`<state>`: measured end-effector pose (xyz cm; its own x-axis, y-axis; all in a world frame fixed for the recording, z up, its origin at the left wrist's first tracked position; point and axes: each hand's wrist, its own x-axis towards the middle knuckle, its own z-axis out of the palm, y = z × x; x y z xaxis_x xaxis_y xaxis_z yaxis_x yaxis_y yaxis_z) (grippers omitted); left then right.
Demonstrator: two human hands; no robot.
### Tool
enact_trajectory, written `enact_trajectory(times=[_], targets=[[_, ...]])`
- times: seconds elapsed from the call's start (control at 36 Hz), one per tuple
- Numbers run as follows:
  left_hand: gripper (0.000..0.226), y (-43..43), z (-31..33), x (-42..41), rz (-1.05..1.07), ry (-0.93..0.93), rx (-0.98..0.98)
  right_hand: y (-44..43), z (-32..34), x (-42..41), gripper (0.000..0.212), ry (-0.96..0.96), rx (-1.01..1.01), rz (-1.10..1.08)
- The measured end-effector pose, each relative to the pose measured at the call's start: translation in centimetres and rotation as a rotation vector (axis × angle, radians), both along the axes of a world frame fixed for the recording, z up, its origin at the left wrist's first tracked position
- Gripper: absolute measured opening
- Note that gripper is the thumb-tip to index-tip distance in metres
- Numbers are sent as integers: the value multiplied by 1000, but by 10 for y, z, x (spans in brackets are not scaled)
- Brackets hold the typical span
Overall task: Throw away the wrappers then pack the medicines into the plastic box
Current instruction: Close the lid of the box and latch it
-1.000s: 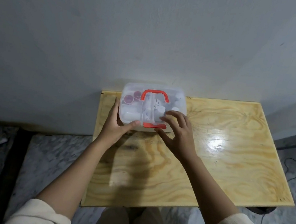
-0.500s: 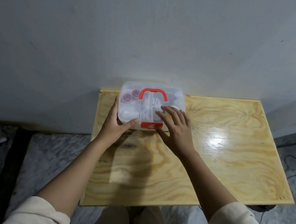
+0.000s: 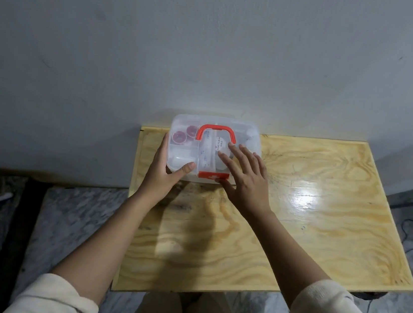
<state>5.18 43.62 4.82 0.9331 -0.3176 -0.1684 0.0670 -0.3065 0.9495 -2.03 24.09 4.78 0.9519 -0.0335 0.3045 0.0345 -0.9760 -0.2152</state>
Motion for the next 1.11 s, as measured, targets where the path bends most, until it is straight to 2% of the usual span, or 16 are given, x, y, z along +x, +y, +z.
enact_trajectory(times=[0.22, 0.33, 0.47, 0.72, 1.11], targets=[[92, -1, 4, 0, 6, 3, -22, -3, 9, -1, 63, 76, 50, -3], [93, -2, 2, 2, 10, 18, -35, -11, 13, -5, 79, 132, 185, -153], [94, -17, 4, 0, 13, 49, -39, -26, 19, -7, 80, 151, 276, -154], [102, -44, 13, 12, -17, 72, 17, -56, 25, 6, 80, 173, 265, -154], [91, -47, 10, 22, -53, 4, 183, -62, 29, 11, 82, 245, 211, -145]])
